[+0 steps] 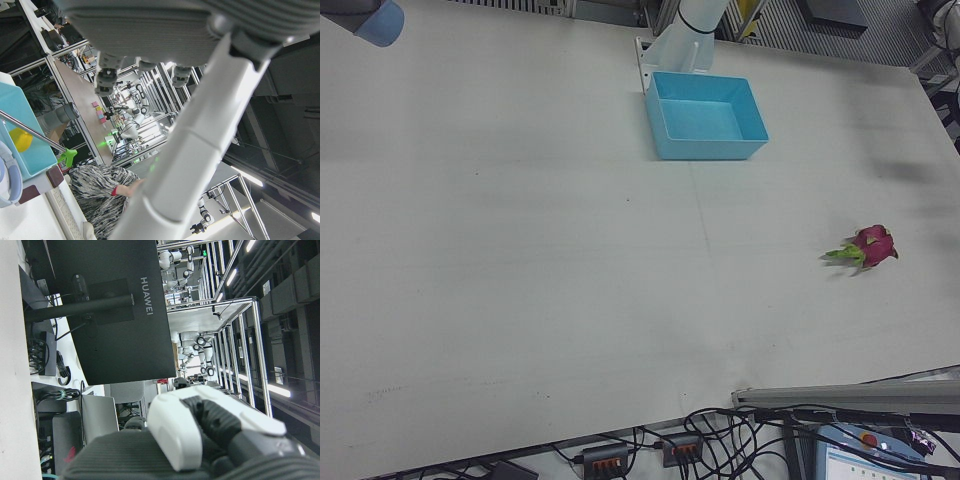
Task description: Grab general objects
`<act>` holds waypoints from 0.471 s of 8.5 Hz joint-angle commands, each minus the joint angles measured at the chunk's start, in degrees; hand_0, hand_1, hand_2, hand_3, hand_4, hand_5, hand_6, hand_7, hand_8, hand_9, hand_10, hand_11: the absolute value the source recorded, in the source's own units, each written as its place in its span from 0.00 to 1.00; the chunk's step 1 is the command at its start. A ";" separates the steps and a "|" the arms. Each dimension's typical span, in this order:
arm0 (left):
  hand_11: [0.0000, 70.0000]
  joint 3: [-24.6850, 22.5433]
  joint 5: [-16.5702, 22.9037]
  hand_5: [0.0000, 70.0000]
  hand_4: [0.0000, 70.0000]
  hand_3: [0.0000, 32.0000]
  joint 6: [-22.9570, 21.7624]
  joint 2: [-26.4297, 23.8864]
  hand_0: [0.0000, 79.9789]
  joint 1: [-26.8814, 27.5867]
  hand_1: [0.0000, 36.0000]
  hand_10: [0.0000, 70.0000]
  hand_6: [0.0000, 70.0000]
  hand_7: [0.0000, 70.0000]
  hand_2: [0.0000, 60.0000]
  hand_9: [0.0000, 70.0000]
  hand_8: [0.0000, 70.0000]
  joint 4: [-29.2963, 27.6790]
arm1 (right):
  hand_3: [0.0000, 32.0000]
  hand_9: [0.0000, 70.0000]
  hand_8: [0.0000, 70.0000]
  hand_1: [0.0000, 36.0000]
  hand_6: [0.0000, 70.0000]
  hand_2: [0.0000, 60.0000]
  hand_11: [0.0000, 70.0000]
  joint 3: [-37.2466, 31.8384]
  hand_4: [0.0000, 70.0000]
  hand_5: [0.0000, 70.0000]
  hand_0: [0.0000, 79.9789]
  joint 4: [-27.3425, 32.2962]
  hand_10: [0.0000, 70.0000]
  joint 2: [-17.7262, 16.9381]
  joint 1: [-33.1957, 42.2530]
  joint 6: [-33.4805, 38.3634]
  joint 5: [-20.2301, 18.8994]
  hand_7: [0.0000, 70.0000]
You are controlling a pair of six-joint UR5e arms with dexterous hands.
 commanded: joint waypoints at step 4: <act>0.00 -1.73 0.06 0.99 0.09 0.61 -0.02 -0.13 1.00 -0.12 0.61 0.00 0.04 0.16 0.00 0.01 0.00 0.09 | 0.00 0.00 0.00 0.00 0.00 0.00 0.00 0.00 0.00 0.00 0.00 0.00 0.00 0.00 0.00 0.00 0.00 0.00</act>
